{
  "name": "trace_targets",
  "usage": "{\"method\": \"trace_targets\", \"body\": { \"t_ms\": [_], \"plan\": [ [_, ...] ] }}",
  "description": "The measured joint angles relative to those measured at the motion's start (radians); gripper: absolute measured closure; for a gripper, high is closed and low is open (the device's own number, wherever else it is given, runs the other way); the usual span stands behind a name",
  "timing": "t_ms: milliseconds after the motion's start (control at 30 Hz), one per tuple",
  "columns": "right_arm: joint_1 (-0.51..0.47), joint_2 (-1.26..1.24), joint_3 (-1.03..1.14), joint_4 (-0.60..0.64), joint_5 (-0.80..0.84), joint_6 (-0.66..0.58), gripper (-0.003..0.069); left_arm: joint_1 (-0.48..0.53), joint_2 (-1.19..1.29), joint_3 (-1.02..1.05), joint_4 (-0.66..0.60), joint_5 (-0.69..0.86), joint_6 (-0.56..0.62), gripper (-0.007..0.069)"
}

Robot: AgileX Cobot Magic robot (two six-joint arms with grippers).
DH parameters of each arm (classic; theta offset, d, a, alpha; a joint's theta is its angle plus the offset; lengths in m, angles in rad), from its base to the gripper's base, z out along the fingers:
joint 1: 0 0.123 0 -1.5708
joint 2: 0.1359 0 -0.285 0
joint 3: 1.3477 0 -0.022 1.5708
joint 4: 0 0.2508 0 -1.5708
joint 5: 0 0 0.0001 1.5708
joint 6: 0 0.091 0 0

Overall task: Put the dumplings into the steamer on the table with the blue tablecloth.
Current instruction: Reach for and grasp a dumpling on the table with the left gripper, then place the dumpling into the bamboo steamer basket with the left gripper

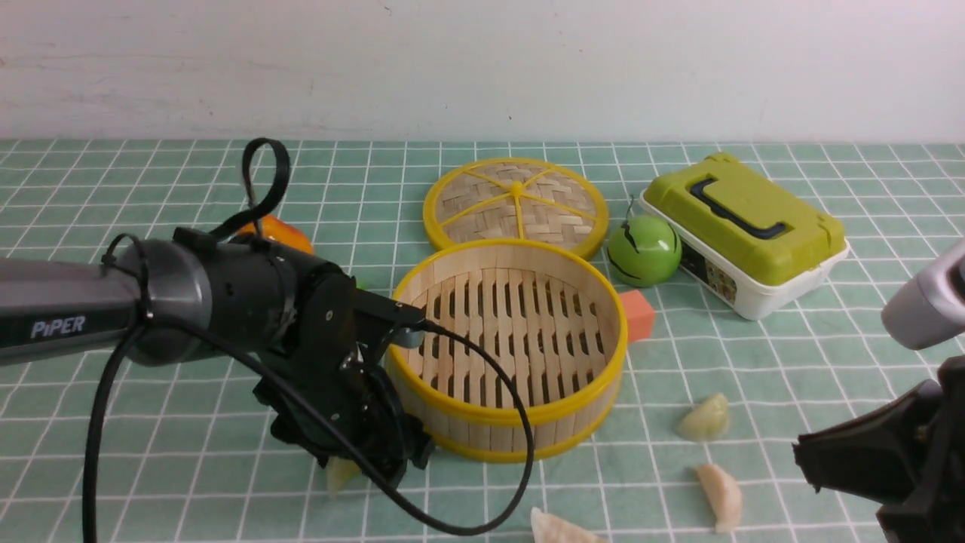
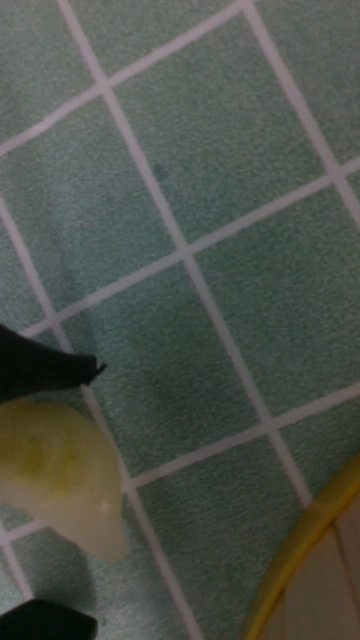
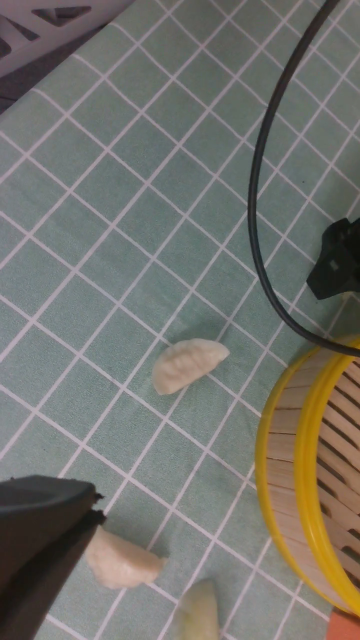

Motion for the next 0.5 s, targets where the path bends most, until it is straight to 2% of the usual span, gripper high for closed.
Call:
{"method": "trace_targets", "body": {
  "t_ms": [167,333,400,500],
  "plan": [
    [0.000,0.005,0.000,-0.015,0.000,0.000,0.0669,0.000,0.002,-0.011,0.007,0.015,-0.047,0.0442],
    [0.001,0.005,0.000,-0.017,0.000,0.000,0.0664,-0.001,-0.031,-0.070,0.006,0.167,-0.072,0.0416],
    [0.001,0.005,0.000,-0.018,-0.002,0.000,0.0662,-0.001,-0.083,-0.171,-0.019,0.262,-0.077,0.0416],
    [0.001,0.005,0.000,-0.018,-0.007,0.000,0.0659,-0.004,-0.115,-0.302,-0.092,0.279,-0.079,0.0416]
  ]
}}
